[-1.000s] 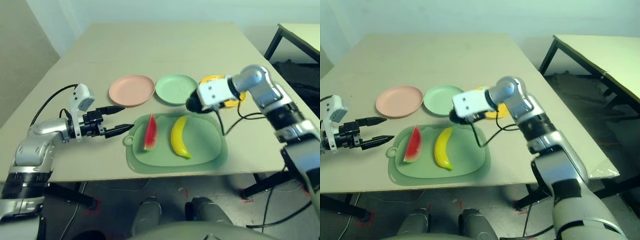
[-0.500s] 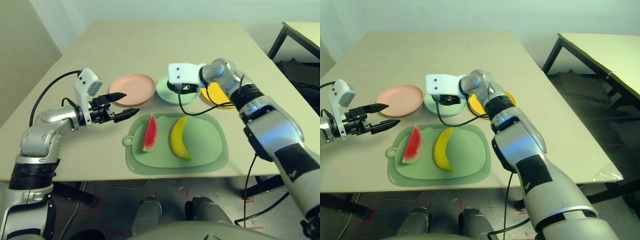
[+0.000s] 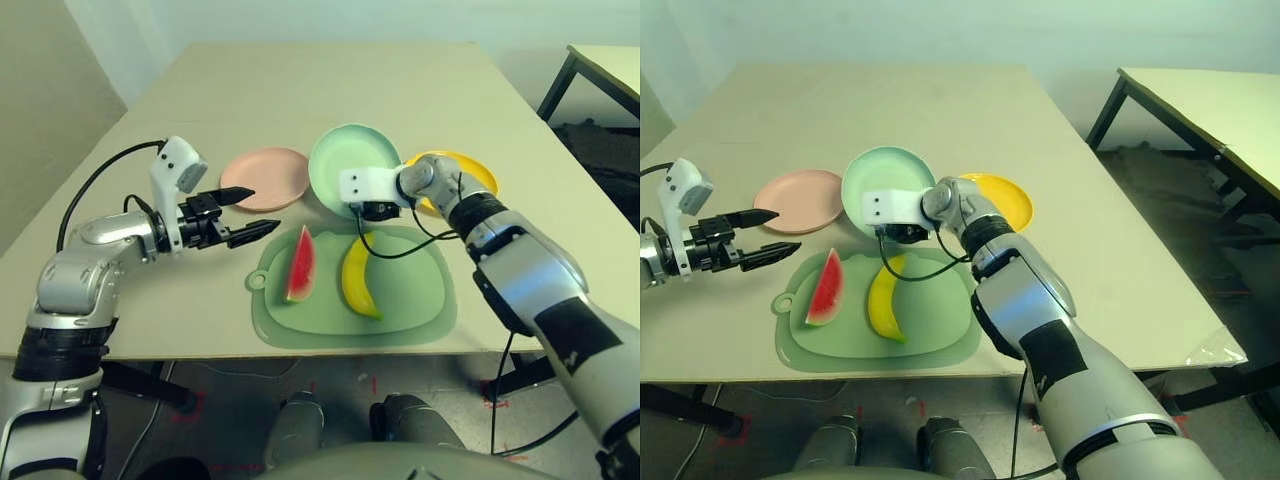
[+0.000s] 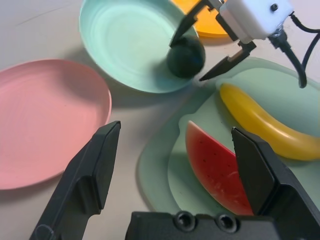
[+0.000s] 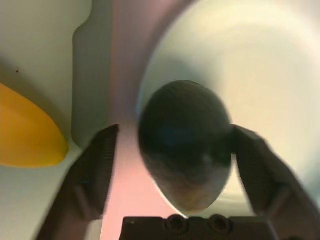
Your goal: Place the fruits into color-matched plates.
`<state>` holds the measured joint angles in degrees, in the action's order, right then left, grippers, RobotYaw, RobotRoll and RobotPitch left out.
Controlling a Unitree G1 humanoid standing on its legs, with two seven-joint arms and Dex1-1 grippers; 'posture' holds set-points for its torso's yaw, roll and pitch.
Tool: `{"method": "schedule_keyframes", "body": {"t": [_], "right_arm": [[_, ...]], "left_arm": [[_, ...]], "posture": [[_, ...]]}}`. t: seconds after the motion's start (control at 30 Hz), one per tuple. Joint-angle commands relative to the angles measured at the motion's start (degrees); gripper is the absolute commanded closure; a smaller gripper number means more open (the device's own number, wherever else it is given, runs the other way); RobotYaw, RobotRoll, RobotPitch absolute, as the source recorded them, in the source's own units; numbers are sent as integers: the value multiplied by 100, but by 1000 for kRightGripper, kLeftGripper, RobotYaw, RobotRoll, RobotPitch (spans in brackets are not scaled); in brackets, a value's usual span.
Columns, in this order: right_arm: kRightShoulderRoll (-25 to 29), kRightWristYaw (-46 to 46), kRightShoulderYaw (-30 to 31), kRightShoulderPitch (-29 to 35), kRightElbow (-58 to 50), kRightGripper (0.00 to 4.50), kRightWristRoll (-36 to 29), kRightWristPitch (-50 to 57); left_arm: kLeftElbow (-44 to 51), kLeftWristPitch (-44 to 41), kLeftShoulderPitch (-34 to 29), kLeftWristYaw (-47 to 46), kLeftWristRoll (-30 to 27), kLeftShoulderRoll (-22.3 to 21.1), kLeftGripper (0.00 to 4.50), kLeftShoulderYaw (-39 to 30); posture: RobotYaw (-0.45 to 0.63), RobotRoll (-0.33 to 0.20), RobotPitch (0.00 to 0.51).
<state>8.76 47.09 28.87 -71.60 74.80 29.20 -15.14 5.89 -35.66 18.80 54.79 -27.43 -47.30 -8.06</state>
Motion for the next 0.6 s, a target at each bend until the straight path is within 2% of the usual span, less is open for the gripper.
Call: {"method": "schedule_keyframes", "body": {"t": [0.03,0.27,0.4,0.5,0.6], "right_arm": [[52,-94,-44,-169,54,15,47,-84],[120,-323,-174,-478,27,15,-28,-235],[241,-151,-256,-733,-46,15,-85,-413],[398,398,-364,-894,-187,15,-261,-720],[689,1349,-332,-799,-611,15,-452,-1493]], "left_arm": [[39,-76,47,40,-49,-2,0,51],[8,-74,58,53,-52,47,0,100],[-38,-51,76,72,-29,47,0,108],[-47,-36,80,140,-49,7,0,77],[-108,190,64,406,-24,-82,0,68]], "posture": [[95,0,9],[85,0,3],[81,0,5],[81,0,5],[77,0,9]]}}
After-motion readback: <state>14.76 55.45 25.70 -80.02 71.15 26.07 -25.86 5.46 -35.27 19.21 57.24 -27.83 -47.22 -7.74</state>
